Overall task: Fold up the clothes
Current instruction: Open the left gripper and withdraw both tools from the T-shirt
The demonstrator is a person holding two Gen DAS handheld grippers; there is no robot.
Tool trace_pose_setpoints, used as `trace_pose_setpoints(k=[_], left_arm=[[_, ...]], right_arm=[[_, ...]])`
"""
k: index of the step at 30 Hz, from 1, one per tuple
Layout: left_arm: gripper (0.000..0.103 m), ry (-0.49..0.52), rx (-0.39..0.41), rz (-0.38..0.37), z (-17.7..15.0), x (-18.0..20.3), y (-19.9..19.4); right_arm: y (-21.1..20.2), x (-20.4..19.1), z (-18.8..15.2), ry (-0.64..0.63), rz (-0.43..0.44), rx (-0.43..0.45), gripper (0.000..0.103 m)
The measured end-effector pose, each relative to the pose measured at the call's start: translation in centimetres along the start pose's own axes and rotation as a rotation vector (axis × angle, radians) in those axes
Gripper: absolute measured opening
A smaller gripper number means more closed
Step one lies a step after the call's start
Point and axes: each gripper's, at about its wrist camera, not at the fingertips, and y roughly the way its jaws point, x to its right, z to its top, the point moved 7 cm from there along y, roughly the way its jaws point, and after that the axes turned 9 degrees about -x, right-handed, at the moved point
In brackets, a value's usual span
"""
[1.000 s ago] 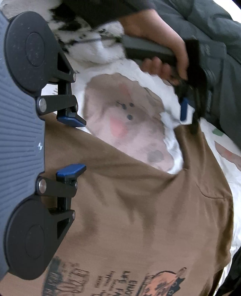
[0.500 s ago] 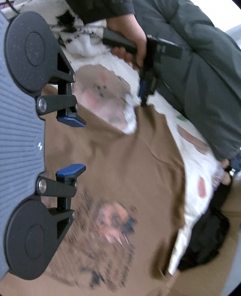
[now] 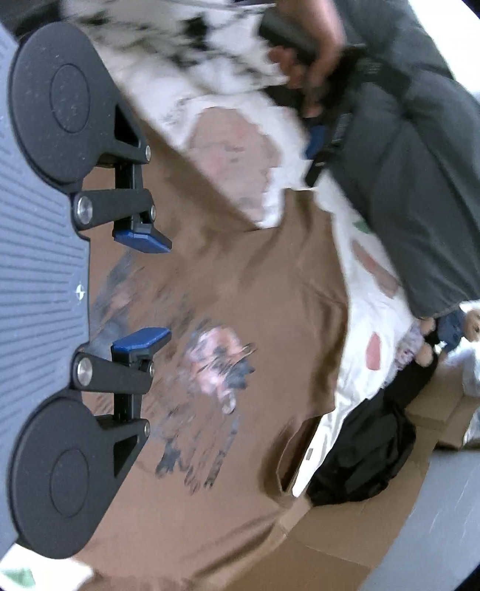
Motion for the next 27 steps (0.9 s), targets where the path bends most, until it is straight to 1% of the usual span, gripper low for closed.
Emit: trace_pose_setpoints(k=[1, 2, 3, 4, 6, 11, 13, 15, 16, 21, 24, 27], left_arm=[[0.102, -0.001, 0.003, 0.006, -0.3, 0.4, -0.3], [0.103, -0.007, 0.007, 0.010, -0.6, 0.6, -0.5], [0.103, -0.020, 0.015, 0.013, -1.1, 0.9, -0.8], [0.103, -0.031, 0.018, 0.012, -1.6, 1.1, -1.0], [0.103, -0.041, 0.018, 0.016, -2.6, 1.5, -1.3], [0.103, -0.013, 0.011, 0.058, -5.2, 2.8, -1.7], [0.103, -0.016, 0.011, 0.049, -6.2, 3.4, -2.0], [0.103, -0.015, 0.009, 0.040, -6.9, 3.9, -2.1], [0.103, -0.014, 0.009, 0.035, -7.3, 4.1, -2.2], [0.103, -0.016, -0.007, 0.011, -9.6, 4.9, -1.9], [0.103, -0.024, -0.011, 0.016, -10.9, 5.1, -1.7], [0.103, 0.001, -0.004, 0.019, -12.2, 5.7, -1.9]], right_arm=[[-0.3, 0.1, -0.4, -0.008, 0.000, -0.010, 0.050], [-0.8, 0.3, -1.0, -0.030, 0.008, -0.029, 0.050], [-1.6, 0.6, -1.6, -0.056, 0.015, -0.040, 0.054], [-2.5, 0.9, -2.2, -0.083, 0.021, -0.045, 0.061], [-4.2, 1.8, -3.2, -0.122, 0.020, -0.047, 0.066], [-7.6, 4.2, -5.0, -0.116, -0.025, -0.020, 0.074], [-8.5, 5.1, -5.9, -0.088, -0.028, -0.014, 0.083], [-9.5, 6.0, -7.2, -0.055, -0.034, -0.010, 0.089], [-9.7, 6.4, -7.7, -0.046, -0.037, -0.015, 0.090], [-10.4, 8.0, -11.1, 0.000, -0.049, -0.044, 0.090], [-9.7, 8.8, -12.7, 0.048, -0.053, -0.046, 0.090], [-8.5, 9.5, -14.3, 0.113, -0.039, -0.057, 0.090]])
